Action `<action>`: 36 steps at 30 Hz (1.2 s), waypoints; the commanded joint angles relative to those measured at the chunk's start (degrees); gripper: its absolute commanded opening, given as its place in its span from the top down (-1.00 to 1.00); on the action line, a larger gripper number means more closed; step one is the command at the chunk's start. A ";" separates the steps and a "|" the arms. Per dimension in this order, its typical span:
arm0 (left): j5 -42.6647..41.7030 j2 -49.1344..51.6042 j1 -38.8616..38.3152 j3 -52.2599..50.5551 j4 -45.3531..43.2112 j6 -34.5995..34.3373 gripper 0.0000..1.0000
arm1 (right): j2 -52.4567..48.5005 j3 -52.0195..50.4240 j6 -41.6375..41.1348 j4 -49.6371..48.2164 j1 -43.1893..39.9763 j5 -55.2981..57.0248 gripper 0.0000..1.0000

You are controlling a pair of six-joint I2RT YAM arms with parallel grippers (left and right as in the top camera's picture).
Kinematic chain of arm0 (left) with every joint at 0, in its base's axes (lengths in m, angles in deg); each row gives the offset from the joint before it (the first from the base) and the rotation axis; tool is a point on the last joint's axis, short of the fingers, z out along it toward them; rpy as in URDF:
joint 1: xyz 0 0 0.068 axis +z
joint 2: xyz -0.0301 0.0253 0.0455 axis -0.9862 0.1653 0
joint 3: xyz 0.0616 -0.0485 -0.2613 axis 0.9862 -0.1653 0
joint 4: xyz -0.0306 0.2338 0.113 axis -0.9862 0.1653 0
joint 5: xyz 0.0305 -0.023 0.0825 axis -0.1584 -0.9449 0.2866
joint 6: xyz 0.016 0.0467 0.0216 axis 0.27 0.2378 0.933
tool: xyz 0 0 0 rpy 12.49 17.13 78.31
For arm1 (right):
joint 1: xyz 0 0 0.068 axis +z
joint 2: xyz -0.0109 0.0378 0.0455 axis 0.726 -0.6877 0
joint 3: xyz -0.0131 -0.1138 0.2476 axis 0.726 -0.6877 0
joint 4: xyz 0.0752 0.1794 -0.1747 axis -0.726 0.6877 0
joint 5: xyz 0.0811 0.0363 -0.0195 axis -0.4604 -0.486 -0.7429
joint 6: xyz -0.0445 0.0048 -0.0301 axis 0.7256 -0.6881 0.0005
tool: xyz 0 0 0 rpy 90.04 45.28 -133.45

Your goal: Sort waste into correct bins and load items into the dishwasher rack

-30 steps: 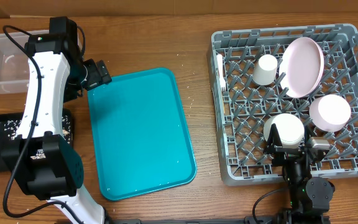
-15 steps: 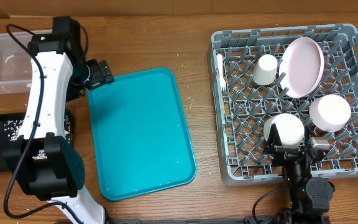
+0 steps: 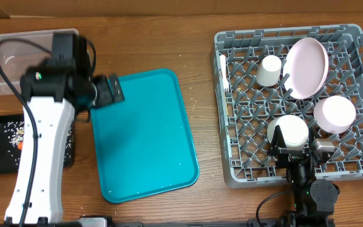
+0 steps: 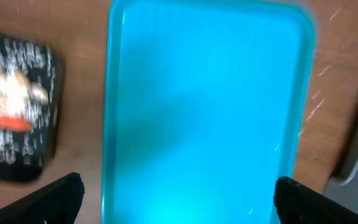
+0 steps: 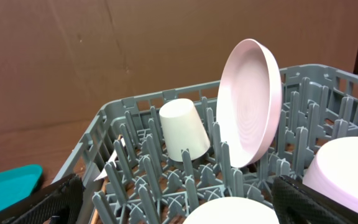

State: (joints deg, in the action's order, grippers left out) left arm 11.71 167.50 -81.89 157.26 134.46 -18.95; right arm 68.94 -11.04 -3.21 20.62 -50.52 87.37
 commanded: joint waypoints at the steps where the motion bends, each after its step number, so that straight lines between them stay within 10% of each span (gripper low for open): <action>1: 0.66 -4.76 -0.15 -9.27 0.28 -0.72 -1.00 | 0.61 -0.59 0.35 -0.35 0.44 0.39 -1.00; 7: 2.34 -14.67 -0.15 -22.03 -8.55 0.63 -1.00 | 0.61 -0.59 0.35 -0.35 0.44 0.39 -1.00; 19: -7.21 -50.14 -0.13 -61.99 -52.96 10.78 -0.99 | 0.61 -0.59 0.35 -0.35 0.44 0.39 -1.00; 36: -4.26 -80.08 -0.09 -88.04 -74.16 10.56 -1.00 | 0.61 -0.59 0.35 -0.35 0.44 0.39 -1.00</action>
State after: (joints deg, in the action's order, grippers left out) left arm 5.46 89.60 -81.92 70.25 59.99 -9.39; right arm 69.00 -11.04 -3.21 20.71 -50.52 87.39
